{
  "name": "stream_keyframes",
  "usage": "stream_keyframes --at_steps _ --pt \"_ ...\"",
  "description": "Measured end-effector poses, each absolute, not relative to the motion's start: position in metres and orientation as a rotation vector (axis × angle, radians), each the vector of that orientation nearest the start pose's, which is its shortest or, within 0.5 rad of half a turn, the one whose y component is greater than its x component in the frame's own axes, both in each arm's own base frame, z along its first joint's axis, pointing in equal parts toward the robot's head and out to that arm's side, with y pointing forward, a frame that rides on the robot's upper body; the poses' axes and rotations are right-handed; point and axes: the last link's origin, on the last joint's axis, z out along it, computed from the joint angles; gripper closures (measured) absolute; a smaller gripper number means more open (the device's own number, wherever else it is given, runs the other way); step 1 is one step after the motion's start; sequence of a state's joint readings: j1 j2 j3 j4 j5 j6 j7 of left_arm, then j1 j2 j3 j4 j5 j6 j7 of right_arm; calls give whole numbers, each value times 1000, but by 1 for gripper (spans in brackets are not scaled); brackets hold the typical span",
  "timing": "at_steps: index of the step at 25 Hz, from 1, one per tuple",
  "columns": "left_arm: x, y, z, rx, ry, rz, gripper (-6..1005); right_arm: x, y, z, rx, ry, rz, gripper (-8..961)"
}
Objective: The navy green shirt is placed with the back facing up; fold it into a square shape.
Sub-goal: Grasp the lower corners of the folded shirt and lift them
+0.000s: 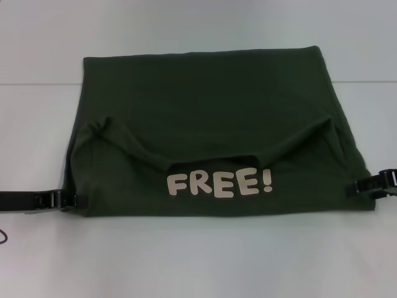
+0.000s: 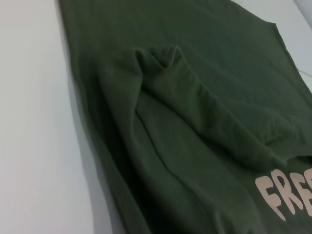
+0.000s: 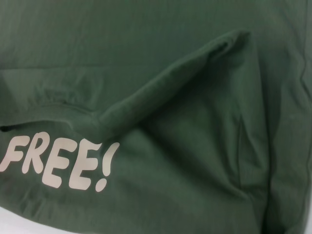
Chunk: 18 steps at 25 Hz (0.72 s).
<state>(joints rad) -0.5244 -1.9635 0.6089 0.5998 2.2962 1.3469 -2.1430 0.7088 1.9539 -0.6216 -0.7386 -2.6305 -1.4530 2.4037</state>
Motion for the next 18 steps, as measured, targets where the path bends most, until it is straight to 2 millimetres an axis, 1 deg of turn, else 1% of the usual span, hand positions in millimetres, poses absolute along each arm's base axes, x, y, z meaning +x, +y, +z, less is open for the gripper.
stream_keyframes --at_steps 3,9,14,18 --pt "-342 337 36 -2199 -1677 -367 963 298 379 50 -2235 1668 -14 105" --pt "-342 338 36 -2201 -1675 -368 965 296 381 46 -2240 1667 -11 106" --pt "-341 338 36 -2201 -1674 -369 964 298 380 46 -2238 1665 -16 222" --pt "-341 339 36 -2200 -1673 -373 963 299 379 46 -2235 1670 -13 381"
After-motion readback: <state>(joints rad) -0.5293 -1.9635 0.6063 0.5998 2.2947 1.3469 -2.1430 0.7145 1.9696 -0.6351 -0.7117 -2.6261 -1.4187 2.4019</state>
